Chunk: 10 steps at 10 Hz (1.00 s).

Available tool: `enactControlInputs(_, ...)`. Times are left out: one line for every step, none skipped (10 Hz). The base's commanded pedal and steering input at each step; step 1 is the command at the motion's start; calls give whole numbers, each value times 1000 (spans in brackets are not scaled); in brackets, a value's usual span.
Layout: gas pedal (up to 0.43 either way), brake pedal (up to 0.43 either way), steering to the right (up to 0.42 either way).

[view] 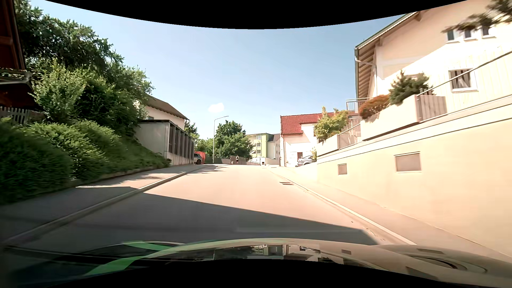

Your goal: Follow the waypoints while adhering to traffic rules and regulations

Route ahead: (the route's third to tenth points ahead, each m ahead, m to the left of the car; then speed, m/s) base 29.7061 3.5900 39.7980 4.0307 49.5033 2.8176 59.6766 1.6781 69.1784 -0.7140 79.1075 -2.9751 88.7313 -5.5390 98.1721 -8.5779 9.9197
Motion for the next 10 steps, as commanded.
enactControlInputs(280, 0, -55)
enactControlInputs(280, 0, -52)
enactControlInputs(280, 0, -46)
enactControlInputs(268, 0, -42)
enactControlInputs(248, 0, -40)
enactControlInputs(248, 0, -38)
enactControlInputs(240, 0, -36)
enactControlInputs(240, 0, -30)
enactControlInputs(240, 0, -25)
enactControlInputs(240, 0, -14)
